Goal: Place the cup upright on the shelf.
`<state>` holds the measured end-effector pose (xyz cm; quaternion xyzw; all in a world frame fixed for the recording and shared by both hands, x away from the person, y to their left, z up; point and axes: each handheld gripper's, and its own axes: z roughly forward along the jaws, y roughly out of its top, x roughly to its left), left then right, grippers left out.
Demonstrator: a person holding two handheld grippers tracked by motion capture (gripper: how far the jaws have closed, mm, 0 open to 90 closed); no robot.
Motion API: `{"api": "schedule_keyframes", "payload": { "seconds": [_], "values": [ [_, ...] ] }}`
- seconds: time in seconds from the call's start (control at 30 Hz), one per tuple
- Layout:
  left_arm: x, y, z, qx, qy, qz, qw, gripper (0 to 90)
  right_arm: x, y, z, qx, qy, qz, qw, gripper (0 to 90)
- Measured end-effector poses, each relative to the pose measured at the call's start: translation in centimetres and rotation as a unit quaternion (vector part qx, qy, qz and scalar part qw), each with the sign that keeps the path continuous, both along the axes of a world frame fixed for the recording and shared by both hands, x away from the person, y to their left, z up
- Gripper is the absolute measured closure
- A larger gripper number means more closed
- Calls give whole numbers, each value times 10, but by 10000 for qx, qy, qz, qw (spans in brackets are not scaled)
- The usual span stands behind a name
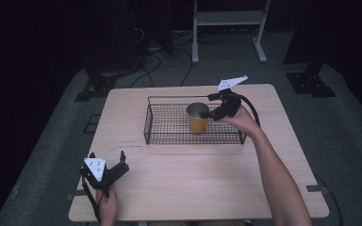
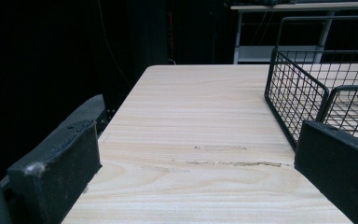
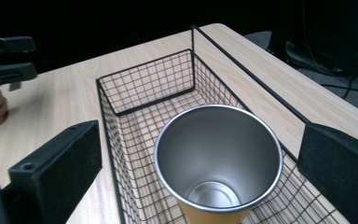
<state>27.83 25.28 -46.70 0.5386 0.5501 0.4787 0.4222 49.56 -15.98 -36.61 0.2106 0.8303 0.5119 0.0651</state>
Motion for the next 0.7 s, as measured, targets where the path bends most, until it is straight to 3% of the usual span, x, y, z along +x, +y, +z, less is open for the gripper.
{"api": "schedule_keyframes", "payload": {
  "seconds": [0.7],
  "values": [
    [0,0,0,9,1,-8,10000,0,-20,-12,13,123,-118,140,9998,0]
  ]
}}
